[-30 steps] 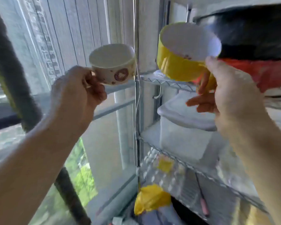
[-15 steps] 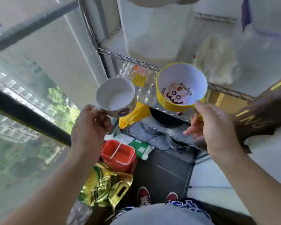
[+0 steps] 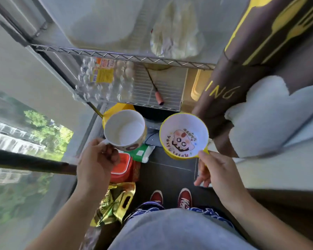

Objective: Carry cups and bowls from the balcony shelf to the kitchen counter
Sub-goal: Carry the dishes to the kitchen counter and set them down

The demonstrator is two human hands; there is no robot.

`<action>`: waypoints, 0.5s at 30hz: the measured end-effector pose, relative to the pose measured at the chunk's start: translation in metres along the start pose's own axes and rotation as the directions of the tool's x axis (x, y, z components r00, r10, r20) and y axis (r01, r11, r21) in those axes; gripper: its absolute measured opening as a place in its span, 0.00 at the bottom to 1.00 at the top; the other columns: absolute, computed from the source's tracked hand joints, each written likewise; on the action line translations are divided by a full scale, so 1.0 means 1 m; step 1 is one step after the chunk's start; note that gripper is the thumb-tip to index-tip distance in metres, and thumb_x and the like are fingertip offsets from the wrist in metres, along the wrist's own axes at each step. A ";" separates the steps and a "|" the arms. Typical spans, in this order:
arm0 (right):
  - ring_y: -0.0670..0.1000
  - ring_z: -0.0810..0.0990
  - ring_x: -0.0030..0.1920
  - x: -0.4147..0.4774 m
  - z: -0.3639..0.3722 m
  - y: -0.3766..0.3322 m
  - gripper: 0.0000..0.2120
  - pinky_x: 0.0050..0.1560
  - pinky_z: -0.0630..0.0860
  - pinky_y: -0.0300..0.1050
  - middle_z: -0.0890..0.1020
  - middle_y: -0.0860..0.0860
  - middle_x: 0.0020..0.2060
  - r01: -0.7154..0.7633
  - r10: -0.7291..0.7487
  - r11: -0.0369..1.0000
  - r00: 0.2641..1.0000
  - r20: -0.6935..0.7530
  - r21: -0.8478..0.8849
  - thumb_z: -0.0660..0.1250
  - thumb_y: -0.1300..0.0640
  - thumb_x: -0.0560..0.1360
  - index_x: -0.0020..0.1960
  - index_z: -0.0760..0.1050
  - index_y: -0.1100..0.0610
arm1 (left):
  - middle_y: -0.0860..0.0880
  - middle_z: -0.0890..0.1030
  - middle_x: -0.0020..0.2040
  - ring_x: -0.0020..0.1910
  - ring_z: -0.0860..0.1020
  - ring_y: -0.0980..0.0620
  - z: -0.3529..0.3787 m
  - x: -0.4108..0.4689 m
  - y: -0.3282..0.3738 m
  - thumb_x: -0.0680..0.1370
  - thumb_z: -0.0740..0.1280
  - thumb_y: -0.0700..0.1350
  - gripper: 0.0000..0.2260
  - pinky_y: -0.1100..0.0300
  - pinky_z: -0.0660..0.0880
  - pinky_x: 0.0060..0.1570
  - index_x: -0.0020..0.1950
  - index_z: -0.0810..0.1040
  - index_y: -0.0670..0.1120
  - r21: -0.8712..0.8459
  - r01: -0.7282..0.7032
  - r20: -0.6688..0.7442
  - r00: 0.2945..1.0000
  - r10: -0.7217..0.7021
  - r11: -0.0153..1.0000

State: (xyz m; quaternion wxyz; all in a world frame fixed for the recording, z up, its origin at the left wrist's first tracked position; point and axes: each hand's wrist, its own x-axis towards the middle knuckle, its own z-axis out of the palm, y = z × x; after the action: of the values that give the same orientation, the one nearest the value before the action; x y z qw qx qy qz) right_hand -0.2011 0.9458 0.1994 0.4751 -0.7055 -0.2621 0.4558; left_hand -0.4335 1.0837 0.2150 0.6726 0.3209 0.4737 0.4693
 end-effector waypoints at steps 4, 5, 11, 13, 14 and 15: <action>0.57 0.80 0.21 -0.024 -0.002 0.026 0.22 0.22 0.67 0.35 0.71 0.56 0.24 -0.066 0.068 0.997 0.995 -0.075 0.037 0.63 0.55 0.78 0.27 0.67 0.62 | 0.51 0.69 0.27 0.25 0.68 0.53 -0.001 0.008 -0.008 0.76 0.55 0.34 0.21 0.63 0.66 0.25 0.27 0.73 0.49 0.102 0.074 0.118 0.989 -0.086 0.992; 0.57 0.79 0.21 -0.031 -0.002 0.033 0.22 0.22 0.67 0.35 0.71 0.55 0.24 -0.081 0.086 0.995 0.992 -0.097 0.052 0.62 0.59 0.80 0.27 0.67 0.61 | 0.52 0.69 0.27 0.26 0.68 0.53 -0.002 0.011 -0.010 0.75 0.56 0.35 0.19 0.62 0.65 0.26 0.27 0.72 0.50 0.135 0.089 0.154 0.982 -0.109 0.987; 0.57 0.75 0.22 -0.076 0.005 0.074 0.20 0.20 0.67 0.35 0.69 0.55 0.23 -0.167 0.226 0.959 0.938 -0.262 0.227 0.60 0.65 0.80 0.28 0.68 0.62 | 0.52 0.71 0.28 0.28 0.70 0.54 -0.002 0.024 -0.035 0.72 0.59 0.40 0.11 0.60 0.65 0.29 0.31 0.75 0.49 0.379 0.139 0.357 0.891 -0.282 0.915; 0.56 0.75 0.21 -0.093 0.004 0.092 0.21 0.21 0.67 0.35 0.69 0.54 0.23 -0.185 0.272 0.945 0.903 -0.334 0.270 0.60 0.64 0.80 0.28 0.69 0.61 | 0.52 0.72 0.28 0.29 0.70 0.54 0.004 0.025 -0.050 0.71 0.61 0.42 0.08 0.60 0.67 0.30 0.32 0.75 0.50 0.453 0.144 0.410 0.843 -0.349 0.880; 0.57 0.76 0.22 -0.103 0.003 0.101 0.21 0.21 0.66 0.36 0.70 0.55 0.24 -0.185 0.291 0.938 0.882 -0.371 0.294 0.60 0.63 0.80 0.28 0.69 0.60 | 0.52 0.71 0.28 0.28 0.70 0.54 0.008 0.025 -0.057 0.70 0.61 0.43 0.08 0.60 0.67 0.29 0.32 0.75 0.50 0.486 0.147 0.434 0.815 -0.384 0.861; 0.57 0.76 0.22 -0.113 0.002 0.109 0.22 0.21 0.66 0.36 0.70 0.56 0.24 -0.183 0.310 0.929 0.859 -0.407 0.322 0.60 0.63 0.80 0.27 0.70 0.59 | 0.52 0.71 0.28 0.28 0.70 0.54 0.014 0.024 -0.065 0.70 0.61 0.43 0.07 0.60 0.66 0.29 0.31 0.74 0.50 0.520 0.150 0.460 0.780 -0.424 0.841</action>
State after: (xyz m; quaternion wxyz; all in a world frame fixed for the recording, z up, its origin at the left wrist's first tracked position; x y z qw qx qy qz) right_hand -0.2607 0.8111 0.1443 0.5521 -0.7475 0.0137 0.3690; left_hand -0.3963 1.0832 0.1549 0.7514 0.5138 0.3968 0.1185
